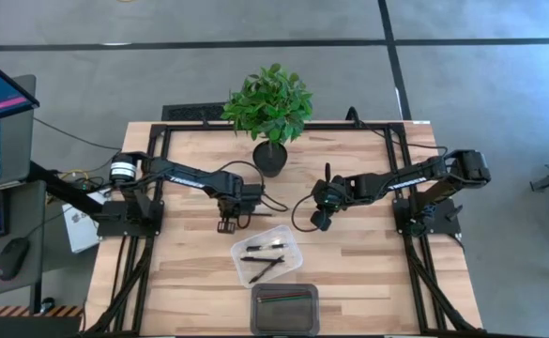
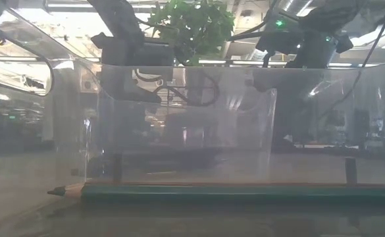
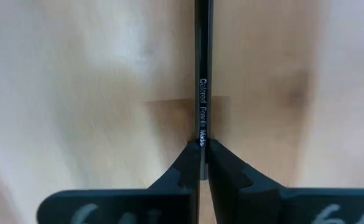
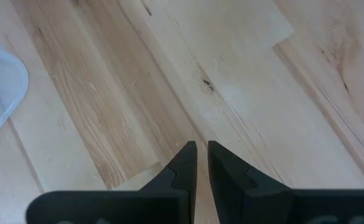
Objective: Sort pens & pencils
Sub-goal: Put the black pencil into the black bin
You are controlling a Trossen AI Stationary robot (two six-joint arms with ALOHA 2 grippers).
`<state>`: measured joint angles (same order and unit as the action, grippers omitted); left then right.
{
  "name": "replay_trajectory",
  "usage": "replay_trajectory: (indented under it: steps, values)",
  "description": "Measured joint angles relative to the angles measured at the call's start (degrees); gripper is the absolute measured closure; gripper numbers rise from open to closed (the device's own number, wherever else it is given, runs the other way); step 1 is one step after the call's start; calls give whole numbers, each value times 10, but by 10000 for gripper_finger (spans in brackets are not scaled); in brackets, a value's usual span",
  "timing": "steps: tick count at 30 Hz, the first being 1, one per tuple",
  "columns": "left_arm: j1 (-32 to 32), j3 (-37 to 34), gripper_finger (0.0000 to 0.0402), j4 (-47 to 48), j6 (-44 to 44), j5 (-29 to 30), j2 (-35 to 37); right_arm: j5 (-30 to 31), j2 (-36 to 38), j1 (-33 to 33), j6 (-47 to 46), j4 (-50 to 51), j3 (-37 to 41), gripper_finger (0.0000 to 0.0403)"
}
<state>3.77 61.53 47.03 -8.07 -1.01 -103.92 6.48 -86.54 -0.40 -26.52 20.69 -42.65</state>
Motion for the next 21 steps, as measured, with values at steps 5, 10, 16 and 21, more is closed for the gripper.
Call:
replay_trajectory:
  steps: [5,10,16,21]
  values:
    - [-2,0,401,8,5,-5,46,0,0,-1,0,-1,0,342]
    - [-1,0,401,13,18,28,95,0,0,-1,0,-2,0,342]
    - [0,1,401,12,33,63,156,0,0,-1,0,-11,0,342]
    - [-1,1,401,10,46,83,206,0,0,-1,1,-63,0,342]
